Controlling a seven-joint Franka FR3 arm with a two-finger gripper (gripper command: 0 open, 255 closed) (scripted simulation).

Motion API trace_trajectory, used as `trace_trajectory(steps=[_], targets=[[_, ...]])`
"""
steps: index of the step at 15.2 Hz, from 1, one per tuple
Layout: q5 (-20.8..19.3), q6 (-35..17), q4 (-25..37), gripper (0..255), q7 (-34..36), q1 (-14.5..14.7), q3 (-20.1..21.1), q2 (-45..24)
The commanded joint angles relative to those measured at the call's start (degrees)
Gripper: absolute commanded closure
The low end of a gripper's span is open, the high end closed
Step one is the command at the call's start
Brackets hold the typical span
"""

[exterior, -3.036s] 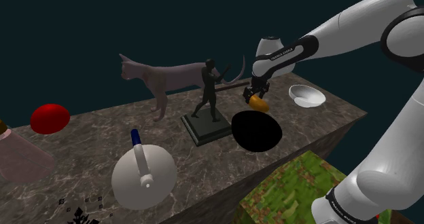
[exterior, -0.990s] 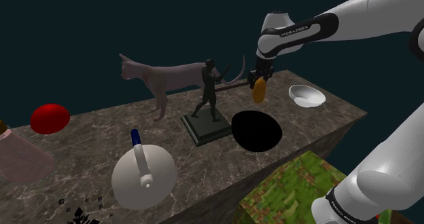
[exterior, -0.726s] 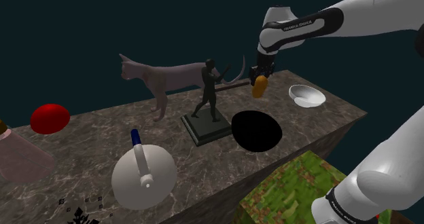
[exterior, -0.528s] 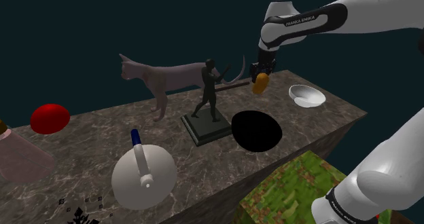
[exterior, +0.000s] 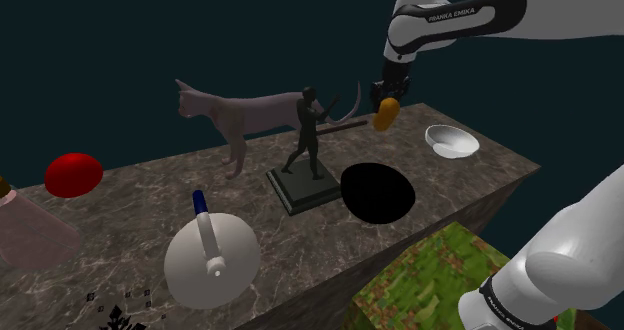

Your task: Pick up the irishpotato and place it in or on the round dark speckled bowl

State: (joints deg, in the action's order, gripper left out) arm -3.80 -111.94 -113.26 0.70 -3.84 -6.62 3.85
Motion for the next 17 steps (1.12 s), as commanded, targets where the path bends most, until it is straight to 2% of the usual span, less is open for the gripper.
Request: trace_trajectory(steps=[1, 9, 17], targets=[[-0.28, 0.11, -2.43, 255, 1.67, 0.7, 0.85, 2.44], [-0.06, 0.74, -14.55, 255, 10.62, 4.28, 6.33, 14.63], [3.04, 3.18, -22.5, 255, 19.77, 8.54, 13.08, 24.57]])
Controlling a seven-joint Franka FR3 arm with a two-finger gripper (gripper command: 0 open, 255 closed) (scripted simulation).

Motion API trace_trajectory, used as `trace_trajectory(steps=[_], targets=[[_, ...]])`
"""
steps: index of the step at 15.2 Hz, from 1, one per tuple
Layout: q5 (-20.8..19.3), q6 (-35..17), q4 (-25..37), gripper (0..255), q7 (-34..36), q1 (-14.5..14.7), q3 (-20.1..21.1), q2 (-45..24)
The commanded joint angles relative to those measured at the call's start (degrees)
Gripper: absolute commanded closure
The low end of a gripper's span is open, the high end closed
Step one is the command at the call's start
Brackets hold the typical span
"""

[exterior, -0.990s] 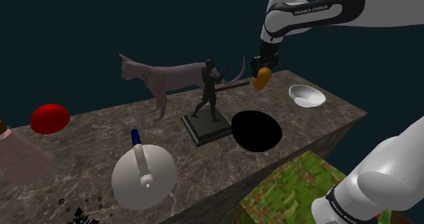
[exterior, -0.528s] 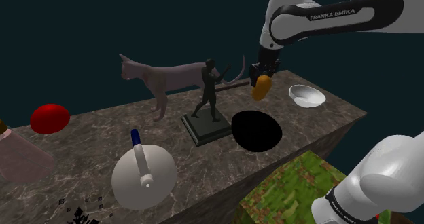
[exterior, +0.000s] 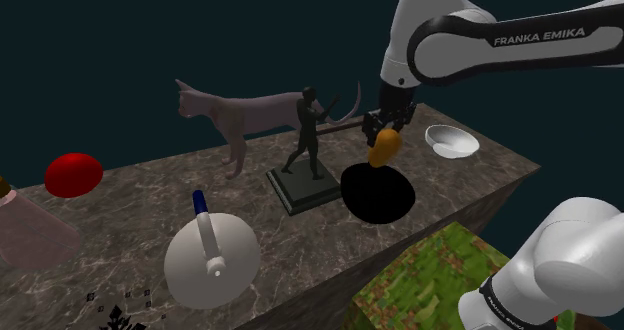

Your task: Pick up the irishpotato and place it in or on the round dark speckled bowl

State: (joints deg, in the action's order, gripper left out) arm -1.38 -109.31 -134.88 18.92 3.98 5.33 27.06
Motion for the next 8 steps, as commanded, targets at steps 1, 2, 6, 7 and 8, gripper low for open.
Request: trace_trajectory(steps=[1, 2, 6, 7, 8], targets=[[1.1, 0.88, -1.49, 255, 2.59, 1.25, 1.93, 2.27], [1.11, 0.09, -2.19, 255, 2.63, 1.25, 1.97, 2.18], [1.11, -3.12, -4.87, 255, 2.83, 1.27, 2.11, 1.65], [1.11, -3.93, -5.52, 255, 2.88, 1.28, 2.15, 1.48], [1.1, -4.75, -6.15, 255, 2.93, 1.28, 2.19, 1.3]])
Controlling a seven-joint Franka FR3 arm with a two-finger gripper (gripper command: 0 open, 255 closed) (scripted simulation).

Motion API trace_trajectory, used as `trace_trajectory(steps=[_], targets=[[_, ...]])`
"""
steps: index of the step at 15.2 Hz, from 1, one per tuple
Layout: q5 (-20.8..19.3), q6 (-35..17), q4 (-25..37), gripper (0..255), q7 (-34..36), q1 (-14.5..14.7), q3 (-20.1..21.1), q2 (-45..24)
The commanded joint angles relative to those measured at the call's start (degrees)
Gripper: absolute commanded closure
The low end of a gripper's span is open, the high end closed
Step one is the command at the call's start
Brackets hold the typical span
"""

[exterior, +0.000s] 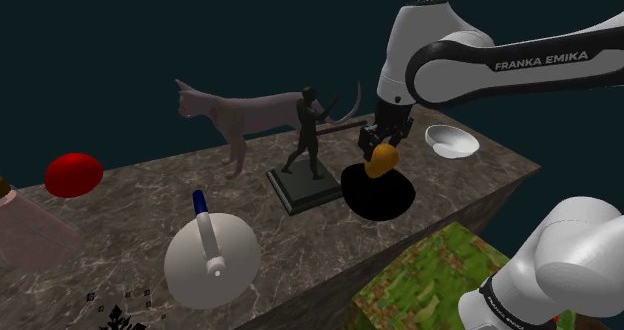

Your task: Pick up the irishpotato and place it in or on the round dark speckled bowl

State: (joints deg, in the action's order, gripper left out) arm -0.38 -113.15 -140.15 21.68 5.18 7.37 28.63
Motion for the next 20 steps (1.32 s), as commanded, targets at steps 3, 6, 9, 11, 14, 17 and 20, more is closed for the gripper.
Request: trace_trajectory(steps=[3, 6, 9, 11, 14, 17, 20], targets=[[0.05, -3.38, -2.74, 255, 0.36, 0.11, 0.25, -0.91], [-0.02, -5.91, -4.48, 255, 0.55, 0.12, 0.36, -1.7], [-0.06, -7.16, -5.31, 255, 0.66, 0.13, 0.41, -2.13], [-0.07, -7.16, -5.3, 255, 0.66, 0.14, 0.39, -2.14], [-0.08, -7.16, -5.3, 255, 0.68, 0.17, 0.37, -2.14], [-0.08, -7.14, -5.29, 0, 0.69, 0.19, 0.37, -2.14], [-0.07, -7.16, -5.25, 0, 0.74, 0.2, 0.4, -2.19]])
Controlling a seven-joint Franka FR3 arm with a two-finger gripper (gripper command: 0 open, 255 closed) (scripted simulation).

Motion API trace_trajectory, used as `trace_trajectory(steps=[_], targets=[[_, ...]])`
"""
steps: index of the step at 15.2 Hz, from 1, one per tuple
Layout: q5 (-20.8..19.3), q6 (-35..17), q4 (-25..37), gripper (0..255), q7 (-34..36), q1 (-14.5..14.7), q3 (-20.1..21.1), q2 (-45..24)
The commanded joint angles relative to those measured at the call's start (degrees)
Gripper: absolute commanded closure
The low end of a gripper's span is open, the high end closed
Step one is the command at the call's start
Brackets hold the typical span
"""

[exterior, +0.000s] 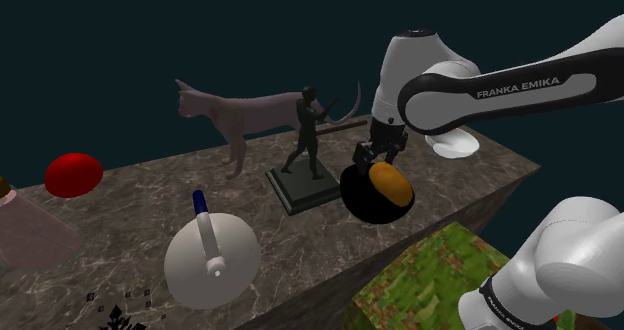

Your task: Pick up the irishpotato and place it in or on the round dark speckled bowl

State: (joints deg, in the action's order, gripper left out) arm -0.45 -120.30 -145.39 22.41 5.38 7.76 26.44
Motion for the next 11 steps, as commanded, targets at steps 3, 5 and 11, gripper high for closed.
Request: trace_trajectory(steps=[3, 5, 11], targets=[[0.16, 4.24, 2.75, 0, -0.18, 0.12, -0.12, 1.49], [0.26, 7.94, 5.5, 0, -0.26, 0.2, -0.18, 2.44], [0.26, 7.94, 5.5, 0, -0.26, 0.2, -0.18, 2.44]])
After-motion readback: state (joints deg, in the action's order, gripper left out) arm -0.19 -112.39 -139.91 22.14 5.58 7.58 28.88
